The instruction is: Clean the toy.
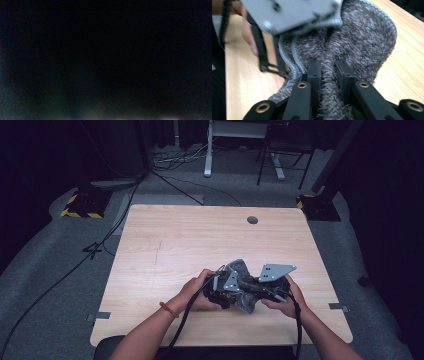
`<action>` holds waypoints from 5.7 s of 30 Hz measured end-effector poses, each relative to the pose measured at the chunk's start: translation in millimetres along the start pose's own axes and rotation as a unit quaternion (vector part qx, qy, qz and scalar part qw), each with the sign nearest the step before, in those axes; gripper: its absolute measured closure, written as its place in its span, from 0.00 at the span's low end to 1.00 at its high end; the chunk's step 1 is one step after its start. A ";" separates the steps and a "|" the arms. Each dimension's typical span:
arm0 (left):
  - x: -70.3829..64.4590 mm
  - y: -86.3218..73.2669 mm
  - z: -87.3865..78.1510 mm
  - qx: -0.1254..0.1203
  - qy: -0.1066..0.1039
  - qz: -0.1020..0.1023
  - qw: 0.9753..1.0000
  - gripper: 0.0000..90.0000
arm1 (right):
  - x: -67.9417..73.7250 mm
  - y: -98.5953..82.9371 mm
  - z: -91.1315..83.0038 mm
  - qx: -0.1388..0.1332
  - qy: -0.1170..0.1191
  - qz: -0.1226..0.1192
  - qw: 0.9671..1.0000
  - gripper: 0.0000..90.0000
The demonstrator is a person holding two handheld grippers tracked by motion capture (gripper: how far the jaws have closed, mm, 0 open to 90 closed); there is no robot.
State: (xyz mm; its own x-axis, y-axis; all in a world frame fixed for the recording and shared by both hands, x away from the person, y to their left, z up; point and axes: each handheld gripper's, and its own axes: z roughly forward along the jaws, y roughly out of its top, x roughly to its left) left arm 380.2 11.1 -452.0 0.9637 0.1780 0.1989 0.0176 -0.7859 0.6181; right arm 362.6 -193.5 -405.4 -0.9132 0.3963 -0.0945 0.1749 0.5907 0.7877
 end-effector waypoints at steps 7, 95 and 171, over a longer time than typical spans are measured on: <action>1.1 -1.2 -5.1 -0.010 -0.003 -0.006 1.000 0.38 | -13.3 -13.5 -11.8 0.011 -0.019 0.016 1.000 0.84; -4.2 1.9 -11.1 -0.034 0.003 -0.007 0.999 0.37 | -7.5 -15.5 -9.4 -0.031 0.006 0.005 0.999 0.84; -5.6 -1.0 -20.1 -0.074 -0.009 -0.022 0.997 0.37 | -14.8 -32.9 -7.4 -0.047 0.022 0.016 0.998 0.84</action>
State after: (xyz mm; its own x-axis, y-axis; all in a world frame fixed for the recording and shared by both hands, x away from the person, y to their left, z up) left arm 369.4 22.8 -438.5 0.9673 0.1999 0.1562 0.0225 -0.6809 0.7320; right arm 367.6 -224.0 -425.5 -0.9236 0.3812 -0.0419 0.1715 0.5082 0.8440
